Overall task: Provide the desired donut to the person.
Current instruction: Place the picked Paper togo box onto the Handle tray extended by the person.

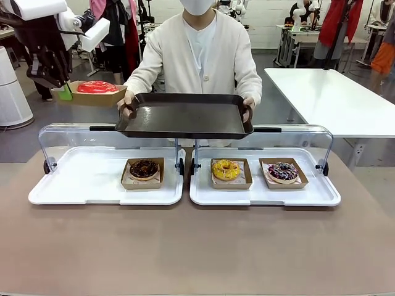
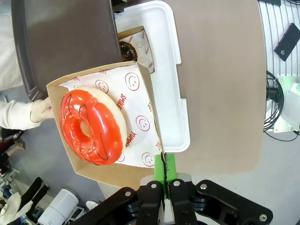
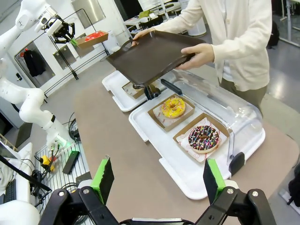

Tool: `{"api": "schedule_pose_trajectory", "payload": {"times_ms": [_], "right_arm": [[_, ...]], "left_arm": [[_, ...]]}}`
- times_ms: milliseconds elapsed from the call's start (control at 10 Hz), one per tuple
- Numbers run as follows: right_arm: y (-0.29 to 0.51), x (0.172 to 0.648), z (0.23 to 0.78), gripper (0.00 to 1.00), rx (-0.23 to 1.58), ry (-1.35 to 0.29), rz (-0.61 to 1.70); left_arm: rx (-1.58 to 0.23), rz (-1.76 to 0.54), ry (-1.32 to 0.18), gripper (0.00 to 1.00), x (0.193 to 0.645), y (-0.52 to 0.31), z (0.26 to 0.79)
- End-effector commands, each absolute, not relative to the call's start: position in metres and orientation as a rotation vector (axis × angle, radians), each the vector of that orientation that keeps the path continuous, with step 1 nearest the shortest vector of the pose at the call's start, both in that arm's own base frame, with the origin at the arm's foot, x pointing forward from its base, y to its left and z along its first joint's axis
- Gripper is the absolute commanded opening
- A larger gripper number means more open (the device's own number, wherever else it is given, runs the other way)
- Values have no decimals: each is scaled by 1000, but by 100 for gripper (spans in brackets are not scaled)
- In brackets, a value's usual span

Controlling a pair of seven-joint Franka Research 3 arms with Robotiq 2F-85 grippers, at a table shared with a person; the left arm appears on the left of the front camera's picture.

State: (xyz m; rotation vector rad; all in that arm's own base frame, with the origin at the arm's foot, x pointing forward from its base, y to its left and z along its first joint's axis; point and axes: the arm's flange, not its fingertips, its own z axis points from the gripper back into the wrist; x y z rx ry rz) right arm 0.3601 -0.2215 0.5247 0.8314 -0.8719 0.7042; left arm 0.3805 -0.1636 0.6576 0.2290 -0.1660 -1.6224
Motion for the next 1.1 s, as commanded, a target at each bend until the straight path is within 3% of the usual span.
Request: {"api": "schedule_pose_trajectory", "payload": {"times_ms": [0,700,1000], "right_arm": [[-223,360,525,100,838,-885,718],[-223,360,525,100,838,-885,718],[-223,360,525,100,838,-885,718]], "left_arm": [[231,-1622,-172,0,376,-161,654],[229,-1622,-165,1,381,-164,657],[220,-1758,-145,1,419,-207,688]]}}
